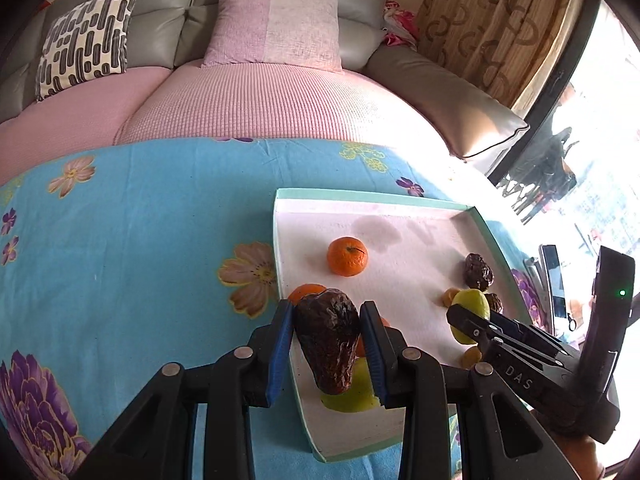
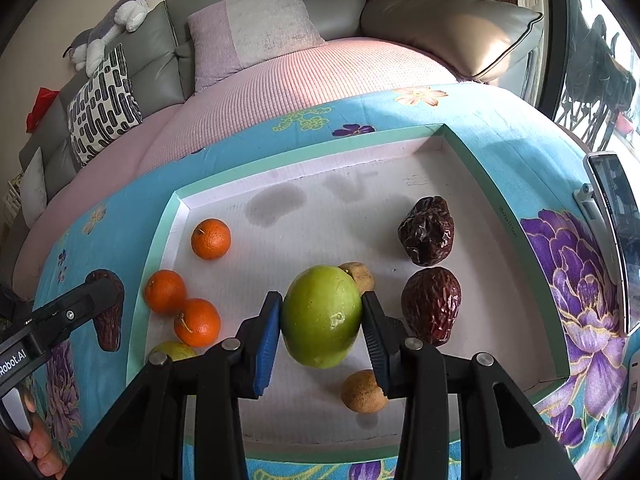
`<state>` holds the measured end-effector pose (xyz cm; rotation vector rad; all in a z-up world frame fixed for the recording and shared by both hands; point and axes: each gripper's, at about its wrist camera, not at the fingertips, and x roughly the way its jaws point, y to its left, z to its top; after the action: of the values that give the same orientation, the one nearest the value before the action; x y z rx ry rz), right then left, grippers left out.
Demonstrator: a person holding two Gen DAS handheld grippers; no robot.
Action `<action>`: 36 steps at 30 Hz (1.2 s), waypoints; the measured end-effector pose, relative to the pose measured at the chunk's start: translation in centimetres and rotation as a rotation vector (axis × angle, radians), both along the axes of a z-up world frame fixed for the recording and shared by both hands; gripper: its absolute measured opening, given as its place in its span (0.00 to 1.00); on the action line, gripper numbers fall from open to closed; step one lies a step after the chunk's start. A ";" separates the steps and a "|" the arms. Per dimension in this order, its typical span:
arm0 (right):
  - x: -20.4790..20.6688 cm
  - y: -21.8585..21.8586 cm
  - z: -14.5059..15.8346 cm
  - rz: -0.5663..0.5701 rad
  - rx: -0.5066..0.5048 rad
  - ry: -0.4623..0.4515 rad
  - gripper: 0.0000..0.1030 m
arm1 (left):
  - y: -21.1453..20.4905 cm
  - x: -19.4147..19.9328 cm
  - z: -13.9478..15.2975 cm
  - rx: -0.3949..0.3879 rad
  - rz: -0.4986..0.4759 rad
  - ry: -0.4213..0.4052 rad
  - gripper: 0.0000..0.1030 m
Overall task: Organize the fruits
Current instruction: 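Carry the green mango over the tray with the right tool while the left carries the date there, then lower the mango into the tray and open the right tool while the left releases the date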
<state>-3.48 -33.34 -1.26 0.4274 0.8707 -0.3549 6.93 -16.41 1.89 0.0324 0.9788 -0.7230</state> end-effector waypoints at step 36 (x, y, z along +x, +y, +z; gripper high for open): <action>-0.3 1.0 0.0 0.010 -0.073 0.058 0.42 | 0.0 -1.6 -2.8 -0.001 -0.031 0.066 0.47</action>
<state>-3.83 -32.35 -1.24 0.3459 0.9130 -0.3901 5.28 -16.36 -0.90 0.0231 1.0428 -0.7564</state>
